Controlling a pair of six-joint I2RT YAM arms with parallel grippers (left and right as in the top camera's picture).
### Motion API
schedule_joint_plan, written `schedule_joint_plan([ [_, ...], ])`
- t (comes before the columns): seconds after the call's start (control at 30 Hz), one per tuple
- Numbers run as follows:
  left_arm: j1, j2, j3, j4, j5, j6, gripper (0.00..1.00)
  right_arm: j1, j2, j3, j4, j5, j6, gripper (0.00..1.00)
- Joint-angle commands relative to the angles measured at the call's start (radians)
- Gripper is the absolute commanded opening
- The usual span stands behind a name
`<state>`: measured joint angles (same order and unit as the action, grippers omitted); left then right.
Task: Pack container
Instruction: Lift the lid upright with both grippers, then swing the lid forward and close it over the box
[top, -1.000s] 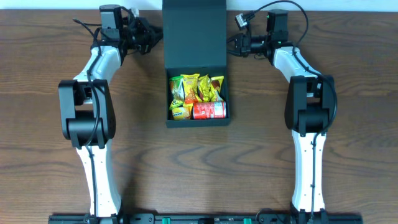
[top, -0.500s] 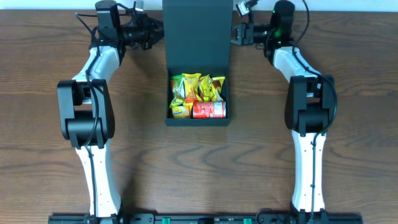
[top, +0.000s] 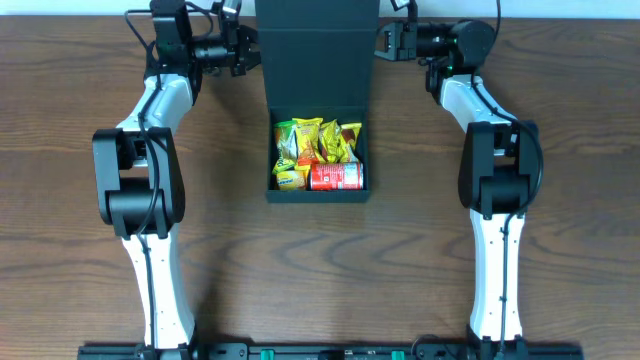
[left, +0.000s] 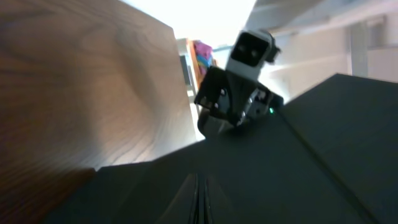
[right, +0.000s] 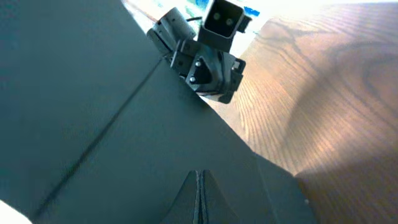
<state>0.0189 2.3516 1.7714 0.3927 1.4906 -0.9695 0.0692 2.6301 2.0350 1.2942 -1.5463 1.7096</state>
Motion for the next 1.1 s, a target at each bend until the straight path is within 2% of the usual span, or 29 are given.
schedule_joint_plan([
  [0.0,0.002,0.015,-0.002,0.016,0.091,-0.024,0.06,0.012,-0.023,0.007,0.008,-0.013,0.082,0.02],
  [0.53,-0.031,0.002,-0.002,0.048,0.092,-0.131,0.06,0.078,-0.039,0.007,0.019,-0.01,0.1,0.02],
  [0.83,-0.038,0.0,-0.002,0.262,0.092,-0.281,0.07,0.043,-0.04,0.007,0.048,-0.01,0.1,0.02],
  [1.07,-0.041,0.0,-0.002,0.465,0.091,-0.451,0.09,0.023,-0.044,0.007,0.049,-0.005,0.116,0.02],
])
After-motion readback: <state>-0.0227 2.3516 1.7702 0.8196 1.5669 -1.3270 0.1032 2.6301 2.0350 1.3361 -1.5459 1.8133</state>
